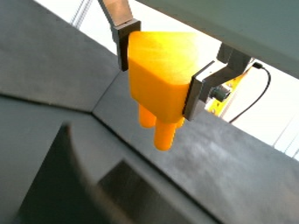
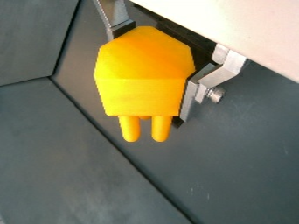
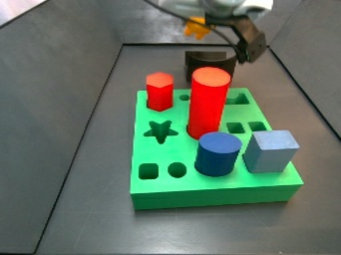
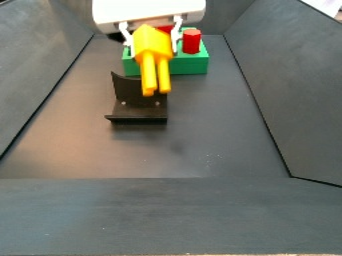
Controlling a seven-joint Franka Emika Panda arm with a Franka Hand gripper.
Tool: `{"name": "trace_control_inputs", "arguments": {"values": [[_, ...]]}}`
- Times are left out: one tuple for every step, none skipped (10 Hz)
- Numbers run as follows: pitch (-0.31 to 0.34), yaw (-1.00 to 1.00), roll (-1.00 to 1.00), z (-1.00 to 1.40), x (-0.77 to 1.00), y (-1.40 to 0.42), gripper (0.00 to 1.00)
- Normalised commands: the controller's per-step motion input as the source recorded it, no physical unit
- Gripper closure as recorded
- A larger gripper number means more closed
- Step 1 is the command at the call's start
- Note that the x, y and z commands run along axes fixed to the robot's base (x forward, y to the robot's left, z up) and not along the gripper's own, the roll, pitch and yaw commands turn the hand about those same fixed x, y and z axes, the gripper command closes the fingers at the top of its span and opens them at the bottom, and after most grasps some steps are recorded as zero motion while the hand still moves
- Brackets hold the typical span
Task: Pick up the 3 prong object. Move up. Place the 3 prong object on the fixture. Regrasp the 3 prong object. Move to above the board. Insert the 3 prong object.
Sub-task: Move to above the board.
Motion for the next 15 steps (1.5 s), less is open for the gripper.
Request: {"name": "trace_control_inputs", "arguments": {"values": [[-0.040,0.02,-0.14,1.00,-0.25,0.11,1.00],[-0.075,0.01,-0.14,1.00,-0.24,0.10,1.00],[-0.093,0.00,-0.14,1.00,-0.24,0.10,1.00],[-0.119,-0.02,-0.14,1.00,-0.23,0.10,1.00],[-0.126,-0.03,-0.15,1.00,-0.23,0.10,1.00],[-0.145,-0.07,-0.15,1.00,-0.22,0.09,1.00],[-0.146,-0.07,-0.16,1.00,-0.22,0.09,1.00],[-0.144,-0.10,-0.15,1.00,-0.22,0.09,1.00],[-0.139,-0.11,-0.15,1.00,-0.22,0.09,1.00],[-0.129,-0.13,-0.16,1.00,-0.21,0.08,1.00],[-0.120,-0.13,-0.15,1.00,-0.21,0.08,1.00],[-0.107,-0.14,-0.16,1.00,-0.21,0.08,1.00],[-0.099,-0.14,-0.16,0.97,-0.21,0.08,1.00],[-0.085,-0.13,-0.16,0.69,-0.15,0.06,1.00],[-0.081,-0.13,-0.16,0.58,-0.13,0.05,1.00]]}}
